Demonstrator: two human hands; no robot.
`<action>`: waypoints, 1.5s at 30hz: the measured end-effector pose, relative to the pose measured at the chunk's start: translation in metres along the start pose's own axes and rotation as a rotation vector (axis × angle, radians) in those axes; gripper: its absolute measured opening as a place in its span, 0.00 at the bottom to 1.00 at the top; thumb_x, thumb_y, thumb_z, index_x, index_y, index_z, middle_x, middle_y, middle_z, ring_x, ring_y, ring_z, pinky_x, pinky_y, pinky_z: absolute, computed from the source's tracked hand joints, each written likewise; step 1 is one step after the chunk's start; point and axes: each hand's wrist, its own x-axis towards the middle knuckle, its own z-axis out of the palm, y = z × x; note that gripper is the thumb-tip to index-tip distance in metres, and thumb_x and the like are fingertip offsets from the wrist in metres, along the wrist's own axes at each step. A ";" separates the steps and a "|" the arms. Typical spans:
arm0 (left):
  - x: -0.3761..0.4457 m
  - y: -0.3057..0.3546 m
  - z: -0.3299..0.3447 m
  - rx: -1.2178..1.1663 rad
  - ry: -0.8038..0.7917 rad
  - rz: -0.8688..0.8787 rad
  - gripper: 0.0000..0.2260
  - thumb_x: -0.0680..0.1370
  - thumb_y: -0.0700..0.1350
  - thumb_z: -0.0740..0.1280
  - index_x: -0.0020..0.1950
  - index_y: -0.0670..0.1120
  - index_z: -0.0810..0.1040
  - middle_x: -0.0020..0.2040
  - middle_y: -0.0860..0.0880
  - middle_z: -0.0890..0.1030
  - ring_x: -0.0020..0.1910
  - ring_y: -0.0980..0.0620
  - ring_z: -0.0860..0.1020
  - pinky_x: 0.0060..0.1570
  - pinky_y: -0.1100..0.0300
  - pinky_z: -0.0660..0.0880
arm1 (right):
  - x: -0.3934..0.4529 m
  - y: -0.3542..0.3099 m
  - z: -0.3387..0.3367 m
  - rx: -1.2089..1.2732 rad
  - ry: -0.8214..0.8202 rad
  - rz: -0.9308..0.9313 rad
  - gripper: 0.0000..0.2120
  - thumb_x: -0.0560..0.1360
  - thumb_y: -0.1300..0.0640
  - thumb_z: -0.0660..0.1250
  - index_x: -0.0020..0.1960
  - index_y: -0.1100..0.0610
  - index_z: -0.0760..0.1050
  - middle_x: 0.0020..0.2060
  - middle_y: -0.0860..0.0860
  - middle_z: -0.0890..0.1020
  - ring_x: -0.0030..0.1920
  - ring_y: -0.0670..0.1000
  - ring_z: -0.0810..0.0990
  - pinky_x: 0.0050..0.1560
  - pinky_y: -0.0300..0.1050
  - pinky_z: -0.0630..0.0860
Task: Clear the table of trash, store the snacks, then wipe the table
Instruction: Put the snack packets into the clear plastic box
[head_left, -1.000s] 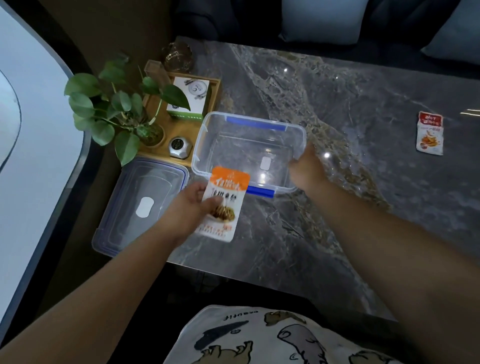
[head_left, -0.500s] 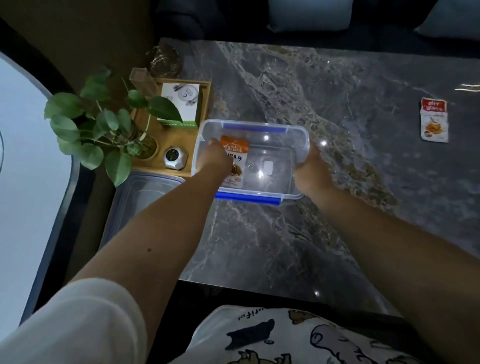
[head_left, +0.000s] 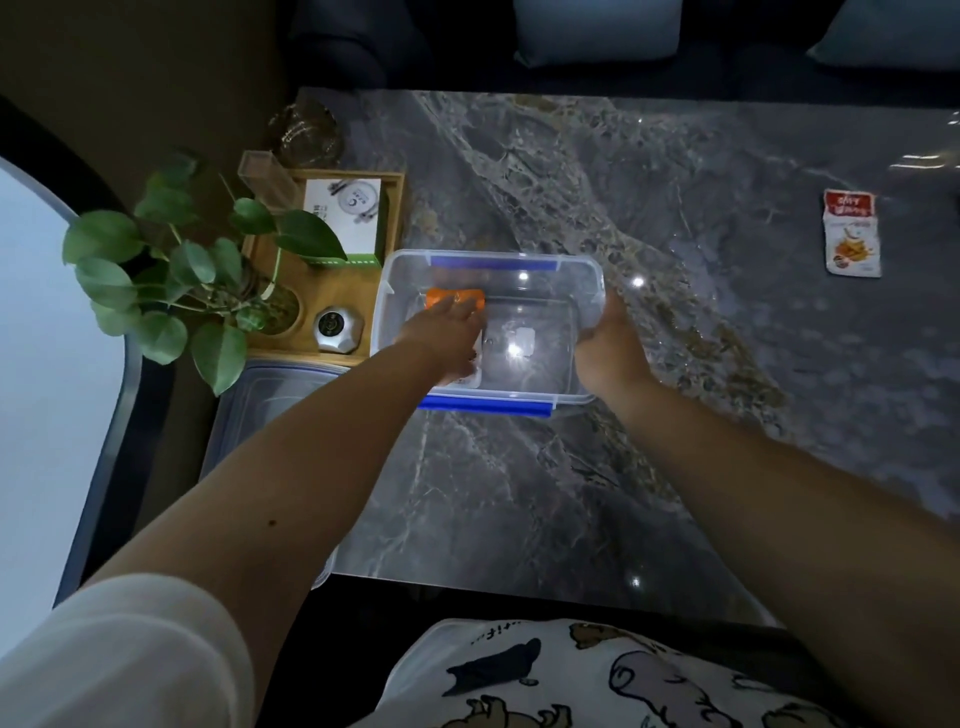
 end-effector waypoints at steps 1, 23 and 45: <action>0.000 -0.002 0.000 0.021 -0.018 -0.016 0.38 0.75 0.52 0.69 0.78 0.47 0.51 0.79 0.48 0.50 0.77 0.44 0.50 0.70 0.45 0.60 | -0.001 0.000 0.000 0.010 -0.004 0.003 0.26 0.77 0.56 0.60 0.73 0.49 0.57 0.61 0.56 0.77 0.55 0.59 0.79 0.55 0.57 0.78; -0.021 -0.012 -0.017 -0.001 0.044 0.033 0.37 0.76 0.55 0.67 0.78 0.43 0.54 0.79 0.44 0.53 0.77 0.44 0.52 0.73 0.47 0.56 | -0.011 0.003 -0.006 0.144 -0.039 0.061 0.31 0.75 0.48 0.65 0.75 0.51 0.57 0.66 0.53 0.76 0.61 0.57 0.77 0.62 0.56 0.75; -0.026 0.146 -0.051 0.030 0.423 0.156 0.32 0.79 0.60 0.53 0.76 0.42 0.56 0.76 0.41 0.61 0.76 0.42 0.56 0.73 0.46 0.50 | -0.050 0.077 -0.128 -0.415 0.156 -0.232 0.23 0.77 0.47 0.61 0.68 0.58 0.68 0.62 0.60 0.75 0.63 0.62 0.72 0.62 0.53 0.71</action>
